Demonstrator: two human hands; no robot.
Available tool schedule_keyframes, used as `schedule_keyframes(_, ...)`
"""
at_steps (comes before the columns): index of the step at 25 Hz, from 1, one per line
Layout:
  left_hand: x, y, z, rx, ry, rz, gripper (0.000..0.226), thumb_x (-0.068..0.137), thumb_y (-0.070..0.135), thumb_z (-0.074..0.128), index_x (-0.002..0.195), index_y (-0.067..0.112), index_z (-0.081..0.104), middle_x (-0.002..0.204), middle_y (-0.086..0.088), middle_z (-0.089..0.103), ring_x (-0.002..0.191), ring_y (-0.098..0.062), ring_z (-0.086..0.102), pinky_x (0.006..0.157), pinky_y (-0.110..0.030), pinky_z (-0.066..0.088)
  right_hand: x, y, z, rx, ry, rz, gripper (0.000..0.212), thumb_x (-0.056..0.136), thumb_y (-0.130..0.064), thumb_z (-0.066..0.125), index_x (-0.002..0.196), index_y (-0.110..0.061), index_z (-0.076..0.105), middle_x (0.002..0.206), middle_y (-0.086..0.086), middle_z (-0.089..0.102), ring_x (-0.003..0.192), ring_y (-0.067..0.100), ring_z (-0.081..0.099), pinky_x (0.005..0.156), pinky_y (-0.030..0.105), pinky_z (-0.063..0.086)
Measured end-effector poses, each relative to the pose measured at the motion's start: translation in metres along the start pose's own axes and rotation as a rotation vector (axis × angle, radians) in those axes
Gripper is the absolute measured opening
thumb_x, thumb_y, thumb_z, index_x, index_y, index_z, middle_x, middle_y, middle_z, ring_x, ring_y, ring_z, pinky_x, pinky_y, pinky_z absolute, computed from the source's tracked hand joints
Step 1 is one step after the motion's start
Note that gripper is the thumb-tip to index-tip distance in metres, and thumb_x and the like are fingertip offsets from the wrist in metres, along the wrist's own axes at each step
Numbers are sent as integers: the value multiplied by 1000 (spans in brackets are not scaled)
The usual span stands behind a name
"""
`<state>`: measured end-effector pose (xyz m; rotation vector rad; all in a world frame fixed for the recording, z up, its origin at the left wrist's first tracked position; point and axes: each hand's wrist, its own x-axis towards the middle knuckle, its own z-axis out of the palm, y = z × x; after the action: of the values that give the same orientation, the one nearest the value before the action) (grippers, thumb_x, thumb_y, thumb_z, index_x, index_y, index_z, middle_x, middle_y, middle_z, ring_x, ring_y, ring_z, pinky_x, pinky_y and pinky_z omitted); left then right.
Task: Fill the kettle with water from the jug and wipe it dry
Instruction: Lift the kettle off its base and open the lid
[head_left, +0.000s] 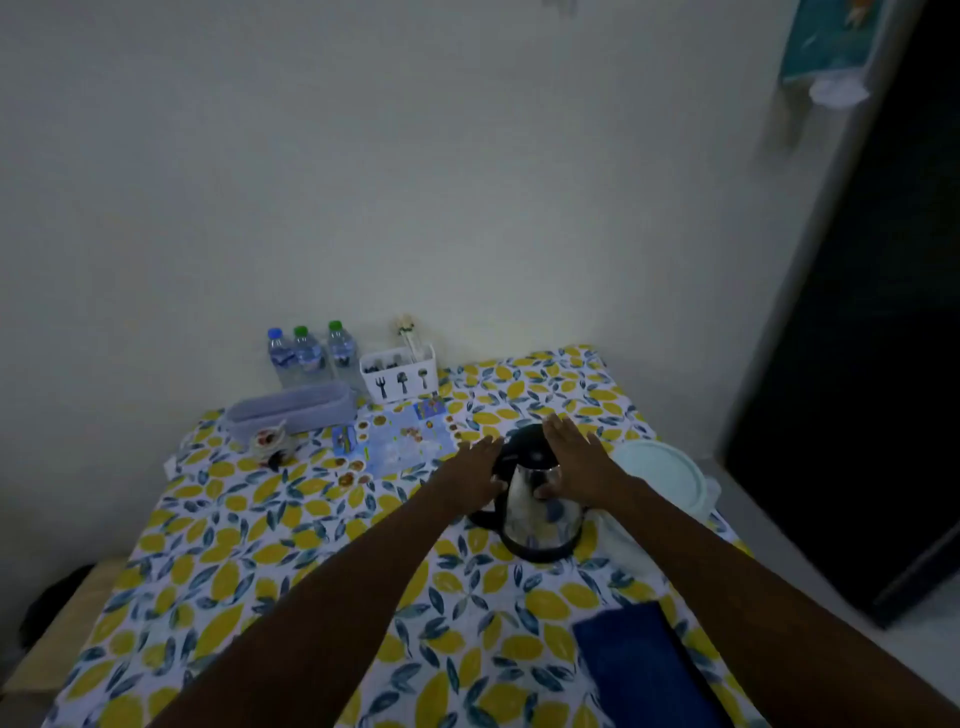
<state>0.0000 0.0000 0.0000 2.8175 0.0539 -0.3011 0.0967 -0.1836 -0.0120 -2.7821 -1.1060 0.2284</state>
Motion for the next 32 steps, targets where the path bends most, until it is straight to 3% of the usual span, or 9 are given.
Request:
schedule_keyframes(4, 16, -2, 23, -144, 98, -123, 65, 97, 20, 51, 151, 15, 14, 151, -19, 30, 124, -38, 49, 96, -45, 46, 7, -1, 28, 69, 26, 74, 107, 84, -47, 66, 152, -7, -6, 163, 14, -4, 149, 32, 4, 117, 48, 23)
schedule_keyframes(8, 32, -16, 35, -194, 154, -169, 53, 96, 15, 52, 144, 13, 29, 135, -20, 45, 111, -38, 55, 86, -43, 46, 13, 5, 46, 299, 179, 109, 94, 83, -30, 72, 151, -4, 13, 161, 14, 11, 147, 29, 19, 116, 38, 27)
schedule_keyframes(12, 29, -20, 44, -364, 214, -163, 25, 98, 15, 47, 122, 15, 48, 116, -16, 60, 98, -32, 58, 78, -37, 41, 10, 5, 50, 409, 265, 124, 88, 77, -17, 78, 148, -6, 27, 159, 10, 21, 145, 27, 25, 115, 37, 30)
schedule_keyframes(19, -49, -58, 57, -438, 383, -117, 37, 99, 22, 52, 135, 18, 47, 130, -8, 59, 114, -28, 57, 88, -28, 40, -25, -37, 58, 322, 346, -104, 91, 71, -37, 81, 147, -15, 34, 157, 6, 27, 144, 27, 27, 114, 44, 29)
schedule_keyframes(22, -92, -85, 63, -442, 360, -155, 39, 98, 27, 54, 136, 18, 46, 130, -6, 60, 114, -26, 58, 90, -32, 45, -38, -68, 77, 276, 272, -181, 92, 76, -51, 73, 150, -26, 25, 162, -4, 12, 149, 19, 4, 118, 48, 10)
schedule_keyframes(24, -122, -101, 71, -436, 373, -198, 42, 97, 23, 56, 137, 16, 47, 133, -8, 59, 116, -26, 57, 90, -26, 41, -44, -86, 96, 279, 204, -211, 93, 77, -54, 69, 151, -32, 17, 158, -14, -1, 147, 11, -7, 118, 49, 5)
schedule_keyframes(28, -165, -126, 87, -428, 346, -239, 44, 96, 11, 56, 138, 10, 46, 139, -14, 55, 124, -32, 54, 99, -34, 41, -58, -117, 126, 332, 113, -258, 96, 80, -54, 67, 150, -42, 2, 157, -17, -4, 147, 11, 4, 117, 47, 20)
schedule_keyframes(30, -176, -129, 91, -481, 339, -262, 43, 96, 12, 56, 138, 9, 46, 138, -14, 54, 124, -32, 54, 100, -38, 43, -64, -126, 134, 359, 98, -279, 97, 81, -51, 68, 151, -40, 2, 159, -15, -3, 148, 20, 16, 114, 46, 28)
schedule_keyframes(32, -182, -127, 92, -539, 357, -256, 42, 97, 14, 55, 138, 8, 46, 136, -15, 55, 123, -32, 53, 99, -35, 42, -67, -130, 136, 372, 105, -259, 99, 82, -50, 67, 153, -32, 1, 161, -12, -4, 149, 21, 12, 117, 44, 24)
